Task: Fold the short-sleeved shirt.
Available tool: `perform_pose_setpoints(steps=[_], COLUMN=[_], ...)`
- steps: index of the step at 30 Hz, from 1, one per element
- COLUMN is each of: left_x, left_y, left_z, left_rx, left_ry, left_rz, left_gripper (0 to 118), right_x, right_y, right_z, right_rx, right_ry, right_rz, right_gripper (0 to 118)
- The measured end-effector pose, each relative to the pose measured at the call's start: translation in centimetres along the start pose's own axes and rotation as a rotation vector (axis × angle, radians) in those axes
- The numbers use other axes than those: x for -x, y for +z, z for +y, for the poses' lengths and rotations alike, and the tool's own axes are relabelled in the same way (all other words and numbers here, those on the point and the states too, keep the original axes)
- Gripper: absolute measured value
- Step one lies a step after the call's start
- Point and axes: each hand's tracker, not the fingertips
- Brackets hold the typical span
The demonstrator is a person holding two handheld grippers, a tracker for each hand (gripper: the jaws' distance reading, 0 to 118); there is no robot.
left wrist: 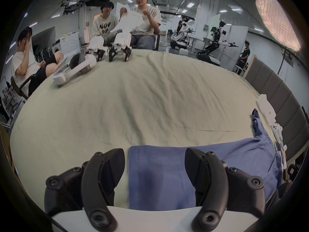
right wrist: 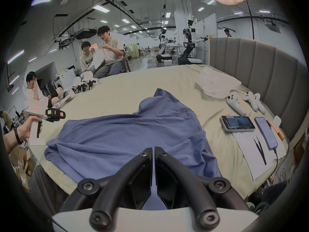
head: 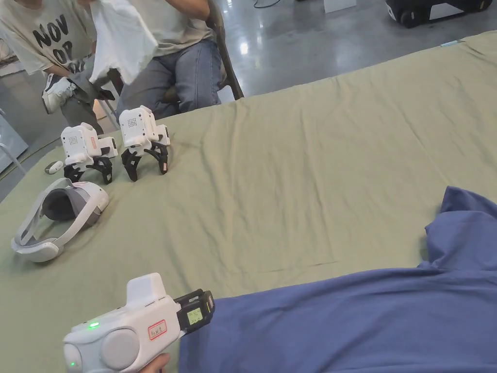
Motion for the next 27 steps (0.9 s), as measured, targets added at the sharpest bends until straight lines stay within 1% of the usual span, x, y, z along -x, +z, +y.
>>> perform_pose_setpoints(steps=[4,5,7,11,14,17,20,23,24,27], left_x=[0.4,0.4,0.6,0.8,0.5,0.3,0.0,-0.8,-1.0,-1.7], left_y=[-2.1,-2.5,-3.1,-3.7,-3.7,-3.8,-3.9,-4.1,-4.2,-4.7], left_z=[-0.7,-0.8,-1.2,-1.6,-1.6,-1.7,-2.0,-2.1,-2.1,-2.2], left_rx=[0.044,0.052,0.068,0.076,0.075,0.072,0.068,0.072,0.078,0.099], left_ry=[0.008,0.015,0.029,0.045,0.027,0.008,-0.013,-0.037,-0.046,-0.083], left_rz=[0.020,0.020,0.025,0.042,0.048,0.055,0.065,0.070,0.072,0.090], left_gripper=[76,75,68,64,55,41,23,9,6,5], right_x=[-0.7,-0.9,-1.0,-1.0,-1.0,-1.0,-0.9,-0.7,-0.7,-0.9], right_y=[-0.4,-0.6,-0.7,-0.7,-0.8,-1.0,-1.1,-1.5,-1.6,-2.2], right_z=[-0.2,-0.2,-0.2,-0.3,-0.4,-0.5,-0.6,-0.4,-0.2,1.2], right_rx=[0.018,0.023,0.026,0.030,0.035,0.044,0.052,0.055,0.055,0.045], right_ry=[-0.013,-0.020,-0.032,-0.033,-0.035,-0.042,-0.057,-0.058,-0.055,-0.042], right_rz=[-0.020,-0.024,-0.027,-0.034,-0.035,-0.035,-0.029,-0.024,-0.025,-0.029], right_gripper=[1,1,1,1,1,1,1,1,1,2])
